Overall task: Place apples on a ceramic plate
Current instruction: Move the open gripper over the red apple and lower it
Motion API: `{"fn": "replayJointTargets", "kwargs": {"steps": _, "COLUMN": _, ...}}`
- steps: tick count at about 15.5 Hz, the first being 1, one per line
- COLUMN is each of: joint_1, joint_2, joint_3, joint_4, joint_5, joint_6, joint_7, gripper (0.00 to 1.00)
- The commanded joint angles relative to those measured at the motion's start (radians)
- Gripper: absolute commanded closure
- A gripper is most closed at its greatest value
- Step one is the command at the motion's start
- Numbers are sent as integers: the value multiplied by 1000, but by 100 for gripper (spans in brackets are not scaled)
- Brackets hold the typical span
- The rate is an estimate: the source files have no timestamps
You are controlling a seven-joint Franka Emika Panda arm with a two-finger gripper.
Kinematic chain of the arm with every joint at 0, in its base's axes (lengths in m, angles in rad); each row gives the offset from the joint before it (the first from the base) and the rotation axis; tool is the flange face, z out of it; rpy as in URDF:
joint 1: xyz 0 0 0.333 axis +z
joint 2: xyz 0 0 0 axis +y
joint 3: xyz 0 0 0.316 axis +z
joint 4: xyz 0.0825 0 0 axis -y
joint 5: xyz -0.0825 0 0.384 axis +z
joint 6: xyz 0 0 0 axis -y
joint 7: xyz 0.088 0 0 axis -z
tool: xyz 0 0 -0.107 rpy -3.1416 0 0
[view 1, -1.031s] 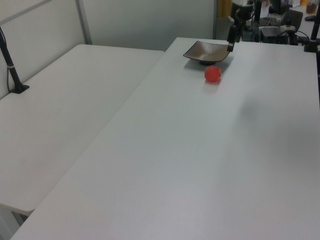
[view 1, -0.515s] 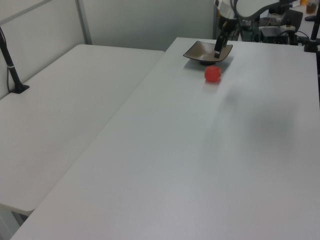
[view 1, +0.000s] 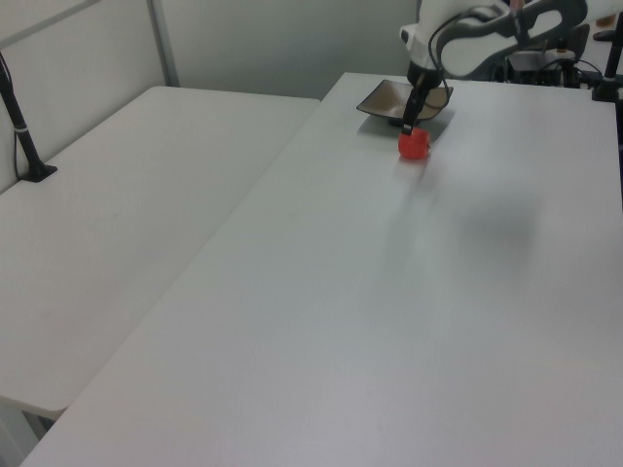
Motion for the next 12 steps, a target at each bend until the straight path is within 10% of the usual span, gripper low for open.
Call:
{"fn": "replayJointTargets", "kwargs": {"steps": 1, "joint_1": -43, "joint_2": 57, "joint_3": 51, "joint_4": 36, "joint_5": -60, "joint_6": 30, "joint_7": -18, "gripper": 0}}
{"fn": "replayJointTargets", "kwargs": {"steps": 12, "joint_1": -85, "joint_2": 101, "joint_3": 50, "joint_4": 39, "joint_5": -121, "joint_6": 65, "joint_7": -24, "gripper": 0}}
